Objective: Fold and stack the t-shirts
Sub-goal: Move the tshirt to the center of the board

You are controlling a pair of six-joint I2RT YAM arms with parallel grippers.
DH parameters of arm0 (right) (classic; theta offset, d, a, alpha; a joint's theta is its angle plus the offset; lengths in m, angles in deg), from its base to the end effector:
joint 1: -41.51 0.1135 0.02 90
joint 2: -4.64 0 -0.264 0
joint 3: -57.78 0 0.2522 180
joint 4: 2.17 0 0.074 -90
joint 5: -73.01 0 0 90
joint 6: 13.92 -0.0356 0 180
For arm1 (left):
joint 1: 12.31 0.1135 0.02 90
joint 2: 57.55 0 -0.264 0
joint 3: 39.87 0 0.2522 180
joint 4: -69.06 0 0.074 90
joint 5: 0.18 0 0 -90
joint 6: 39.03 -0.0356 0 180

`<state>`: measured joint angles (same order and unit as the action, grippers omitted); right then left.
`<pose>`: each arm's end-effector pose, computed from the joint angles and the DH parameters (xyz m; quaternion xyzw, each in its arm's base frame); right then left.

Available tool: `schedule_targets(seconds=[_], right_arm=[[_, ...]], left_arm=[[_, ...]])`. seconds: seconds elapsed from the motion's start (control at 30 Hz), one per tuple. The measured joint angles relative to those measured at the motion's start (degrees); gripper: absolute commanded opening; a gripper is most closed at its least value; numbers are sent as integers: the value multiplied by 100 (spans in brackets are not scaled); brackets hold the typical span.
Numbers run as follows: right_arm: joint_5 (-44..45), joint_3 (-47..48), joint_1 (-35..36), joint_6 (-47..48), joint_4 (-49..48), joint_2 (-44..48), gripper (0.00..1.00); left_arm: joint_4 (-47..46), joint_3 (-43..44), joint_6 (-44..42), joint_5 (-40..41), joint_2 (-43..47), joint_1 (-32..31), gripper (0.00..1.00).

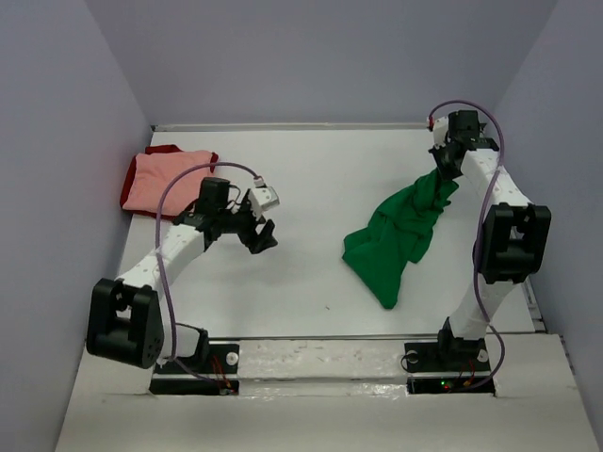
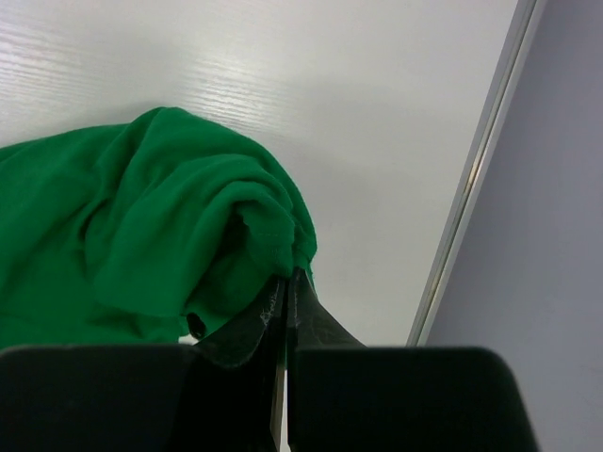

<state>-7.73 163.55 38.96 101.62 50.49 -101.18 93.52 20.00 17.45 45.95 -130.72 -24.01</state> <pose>0.4096 -0.0240 0.2805 -0.1629 0.9306 -0.1515 0.2906 0.2572 -0.0785 0.2471 0.4720 0.7056 -0.2520 0.4645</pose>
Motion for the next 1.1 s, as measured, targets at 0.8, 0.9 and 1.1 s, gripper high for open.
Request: schedule_targets(seconds=[0.8, 0.9, 1.1], right_arm=[[501, -389, 0, -254, -345, -608, 0], [533, -411, 0, -227, -365, -638, 0], [535, -597, 0, -151, -459, -640, 0]], left_arm=[[-1058, 1965, -37, 1025, -2455, -3998, 79], [-1480, 2026, 87, 1307, -2879, -4618, 80], [-1827, 2081, 293, 2159, -3613, -4959, 80]])
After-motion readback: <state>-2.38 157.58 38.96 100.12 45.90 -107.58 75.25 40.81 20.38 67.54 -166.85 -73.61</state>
